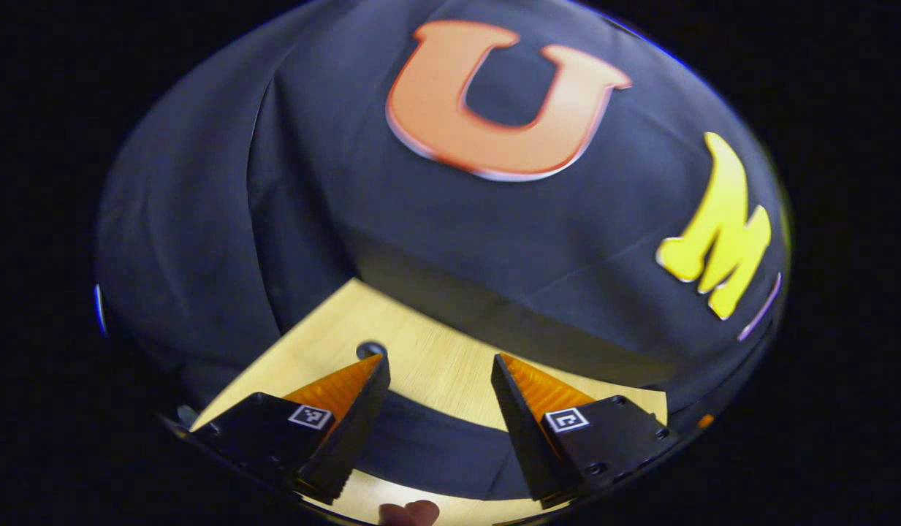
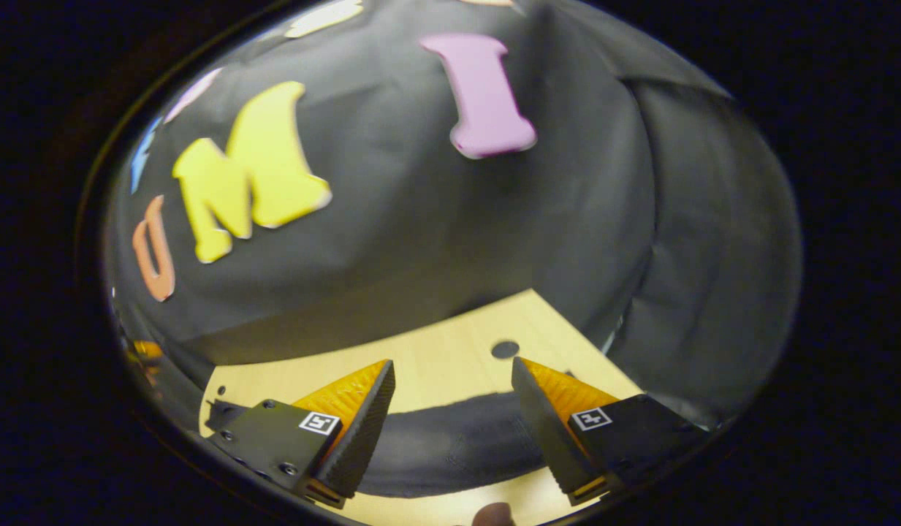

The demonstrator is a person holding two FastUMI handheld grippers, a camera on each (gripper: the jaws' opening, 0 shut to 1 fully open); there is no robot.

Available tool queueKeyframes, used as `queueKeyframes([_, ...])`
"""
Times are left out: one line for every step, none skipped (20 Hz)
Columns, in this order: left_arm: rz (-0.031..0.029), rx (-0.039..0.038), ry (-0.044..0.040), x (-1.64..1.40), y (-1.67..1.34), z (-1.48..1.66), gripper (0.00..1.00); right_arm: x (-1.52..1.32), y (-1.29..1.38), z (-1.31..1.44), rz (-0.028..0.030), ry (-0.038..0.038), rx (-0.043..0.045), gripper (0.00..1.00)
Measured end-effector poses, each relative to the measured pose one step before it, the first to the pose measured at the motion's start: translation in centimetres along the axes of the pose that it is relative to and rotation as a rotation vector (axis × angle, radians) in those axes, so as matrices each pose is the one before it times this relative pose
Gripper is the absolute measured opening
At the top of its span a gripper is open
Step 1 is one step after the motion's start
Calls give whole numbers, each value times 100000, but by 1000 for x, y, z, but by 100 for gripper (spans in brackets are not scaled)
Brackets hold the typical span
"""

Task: Grasp the waist and the cuffs of the jeans and fold them to make the two legs overlap; first hold the waist and fold one-third of the jeans toward the cuffs, then hold the cuffs and fold the remaining one-third in the same direction to finish folding.

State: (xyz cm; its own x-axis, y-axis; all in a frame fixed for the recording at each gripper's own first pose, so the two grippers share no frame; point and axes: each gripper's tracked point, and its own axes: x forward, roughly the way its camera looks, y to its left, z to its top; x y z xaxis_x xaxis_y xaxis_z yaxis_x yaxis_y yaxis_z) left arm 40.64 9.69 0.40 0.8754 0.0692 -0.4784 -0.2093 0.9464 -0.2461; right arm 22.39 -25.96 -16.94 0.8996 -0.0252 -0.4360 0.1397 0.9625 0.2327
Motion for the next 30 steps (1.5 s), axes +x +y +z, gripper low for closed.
queueKeyframes([-1035,4307,-4826,-1778,-1080,2300,100,-2233,865,719,1404,-4533,-4992,100])
queueKeyframes([-566,2800,-3708,-1196,-873,-20,100,-1582,1063,694,1020,-2545,-4141,100])
queueKeyframes([-1023,1399,-2927,-1666,-1018,332,99,-1428,717,233,663,-1093,-2218,94])
queueKeyframes([-773,55,-3046,-1680,-670,154,99,-1454,191,-1057,-955,353,-245,94])
queueKeyframes([-836,188,-2065,-1499,12,340,99,-1453,-344,-812,-2728,303,1950,100])
queueKeyframes([-1355,-127,-1323,-1483,-744,-670,99,-1615,-466,-644,-836,-699,3530,99])
queueKeyframes([-889,-257,907,-1624,-1005,-623,99,-1346,-587,-689,-1665,-217,2829,99])
queueKeyframes([-478,-238,677,-1408,-1045,-824,99,-1002,-1322,-729,-2773,-8,1103,99])
queueKeyframes([-893,706,344,-1657,-1408,-869,99,-664,-1179,-734,-2785,138,436,99])
queueKeyframes([-735,2500,12,-1136,-877,-559,98,-407,-611,-810,-1821,543,814,99])
queueKeyframes([-31,2718,-379,-638,-500,-443,98,-37,-935,-600,-1711,702,333,99])
queueKeyframes([-602,1514,-668,-585,-747,162,99,368,-880,-786,-1521,1430,978,99])
queueKeyframes([-463,1859,-1108,-301,-638,437,98,591,-928,-660,-1366,1212,1437,99])
queueKeyframes([23,1805,-1057,-304,-549,409,98,945,-977,-856,-1620,1211,1413,99])
queueKeyframes([-344,2207,-1600,-65,-385,523,98,1076,-994,-614,-1503,1326,1300,99])
queueKeyframes([110,2497,-803,-88,-382,541,98,1222,-989,-820,-1254,1056,732,99])
queueKeyframes([100,1773,-1433,-43,-393,704,99,1563,-971,-751,-1410,1459,397,99])
queueKeyframes([288,757,-708,303,-178,426,98,1633,-1312,-876,-1608,2007,837,99])
queueKeyframes([393,-372,82,71,-151,66,98,1996,-897,-572,-1267,1278,1205,99])
queueKeyframes([656,-938,959,5,-227,-60,98,2196,-1030,-957,-1953,2758,1128,94])
queueKeyframes([585,-867,1005,64,-249,-287,98,2060,-836,-638,-971,2631,1436,99])
queueKeyframes([845,-390,1522,102,-251,-304,98,2315,-710,-642,-1096,2209,1869,99])
queueKeyframes([685,206,1073,-11,-38,-242,100,1887,-729,-402,-915,1832,523,99])
queueKeyframes([984,589,609,-48,0,-92,98,1496,-689,-462,-1183,1256,-181,99])
queueKeyframes([843,899,481,80,112,-123,98,1274,-470,-314,-1050,1452,265,99])
queueKeyframes([1111,956,650,61,167,-21,98,1152,-137,-437,-411,1153,547,99])
queueKeyframes([831,666,329,-4,78,-76,98,877,-176,-391,-666,1134,85,99])
queueKeyframes([646,357,439,29,115,38,98,860,-66,-545,-67,1125,-1445,99])
queueKeyframes([766,100,421,3,101,-122,98,689,-7,-731,14,1543,-2160,99])
queueKeyframes([468,-157,377,38,105,-91,98,576,511,-389,1094,844,-872,99])
